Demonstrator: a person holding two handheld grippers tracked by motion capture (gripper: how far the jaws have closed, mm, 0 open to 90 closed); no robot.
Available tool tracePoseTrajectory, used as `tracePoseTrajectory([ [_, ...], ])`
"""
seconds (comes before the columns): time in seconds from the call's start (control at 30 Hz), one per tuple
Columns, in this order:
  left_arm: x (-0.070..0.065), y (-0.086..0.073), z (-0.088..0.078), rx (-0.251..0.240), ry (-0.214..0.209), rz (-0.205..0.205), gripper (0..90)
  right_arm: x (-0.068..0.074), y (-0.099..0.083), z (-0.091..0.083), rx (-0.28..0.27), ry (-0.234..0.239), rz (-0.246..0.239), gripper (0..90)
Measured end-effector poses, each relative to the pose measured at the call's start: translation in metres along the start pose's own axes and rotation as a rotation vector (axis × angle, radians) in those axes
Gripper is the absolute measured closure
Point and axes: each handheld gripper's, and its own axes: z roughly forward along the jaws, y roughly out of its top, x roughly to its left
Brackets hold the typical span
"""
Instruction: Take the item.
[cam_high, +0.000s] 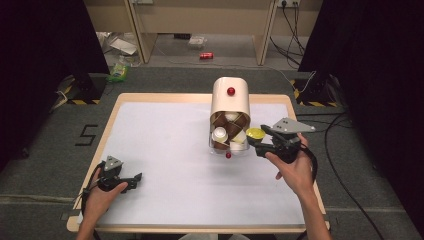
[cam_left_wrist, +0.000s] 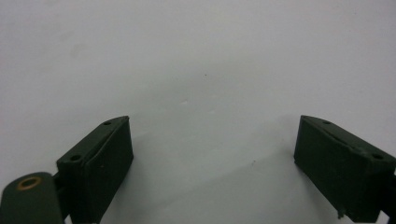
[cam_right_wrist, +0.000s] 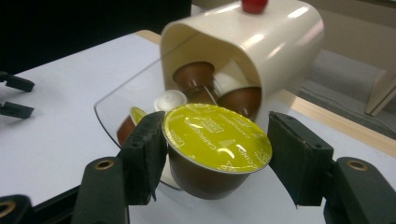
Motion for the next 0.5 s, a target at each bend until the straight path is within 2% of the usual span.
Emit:
tracePoseTrajectory([
  [0.07,0.0,0.0,0.0,0.0,0.0,0.0,10.9,-0.008,-0.008,-0.004,0.005,-0.016,0.02,39.6],
  [0.23,0.0,0.0,0.0,0.0,-0.001,0.0,11.0,-0.019,-0.019,-0.007,0.017,-0.042,0.034,39.6],
  [0.5,0.001,0.0,0.0,0.0,-0.005,-0.002,11.1,-0.031,-0.032,-0.002,0.033,-0.068,0.058,39.6],
])
